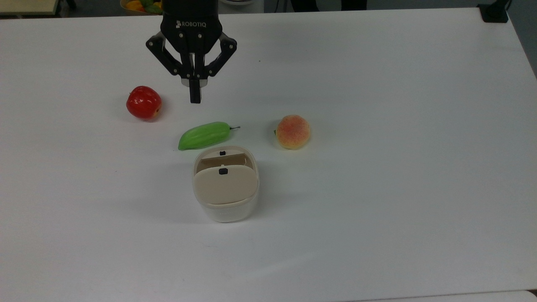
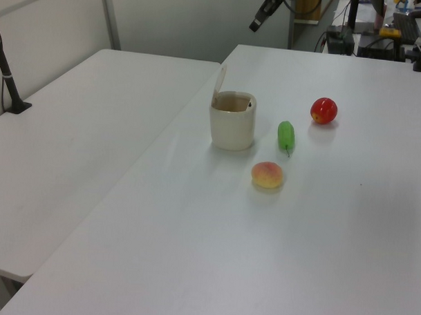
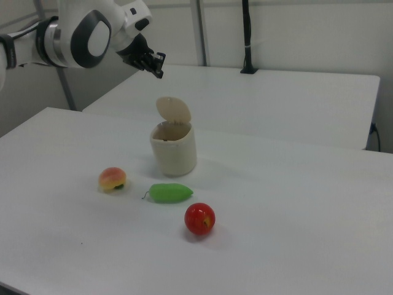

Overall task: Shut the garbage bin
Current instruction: 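Lower the closed gripper behind the raised lid and push it forward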

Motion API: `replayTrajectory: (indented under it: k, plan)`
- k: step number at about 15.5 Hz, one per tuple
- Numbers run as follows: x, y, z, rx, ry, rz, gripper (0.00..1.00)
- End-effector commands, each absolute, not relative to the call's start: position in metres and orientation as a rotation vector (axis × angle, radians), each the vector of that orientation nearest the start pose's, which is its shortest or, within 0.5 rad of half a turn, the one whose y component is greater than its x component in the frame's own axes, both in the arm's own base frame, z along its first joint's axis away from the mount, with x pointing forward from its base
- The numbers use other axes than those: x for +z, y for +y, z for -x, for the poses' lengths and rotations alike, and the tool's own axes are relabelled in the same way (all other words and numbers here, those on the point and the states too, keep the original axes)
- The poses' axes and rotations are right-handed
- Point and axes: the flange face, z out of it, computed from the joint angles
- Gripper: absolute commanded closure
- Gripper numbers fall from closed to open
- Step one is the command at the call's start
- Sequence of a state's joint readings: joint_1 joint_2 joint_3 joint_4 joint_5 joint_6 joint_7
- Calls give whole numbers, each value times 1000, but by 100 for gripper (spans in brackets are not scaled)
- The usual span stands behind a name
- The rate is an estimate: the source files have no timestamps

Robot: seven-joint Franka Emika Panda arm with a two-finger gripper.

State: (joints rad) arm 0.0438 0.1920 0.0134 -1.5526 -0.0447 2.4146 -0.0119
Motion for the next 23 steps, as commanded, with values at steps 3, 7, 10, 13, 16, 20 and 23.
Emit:
replayTrajectory:
  k: [3, 7, 10, 13, 16, 20, 23]
  plan:
    - [589, 42, -696, -1272, -118, 2866, 100]
    - [551, 43, -716, -1373, -122, 2816, 100]
    - [519, 44, -728, -1386, -127, 2809, 100]
    - [511, 47, -729, -1373, -129, 2811, 100]
    - [508, 51, -728, -1347, -126, 2817, 100]
    - [497, 56, -725, -1179, -130, 2891, 100]
    - [496, 55, -721, -1024, -133, 2956, 100]
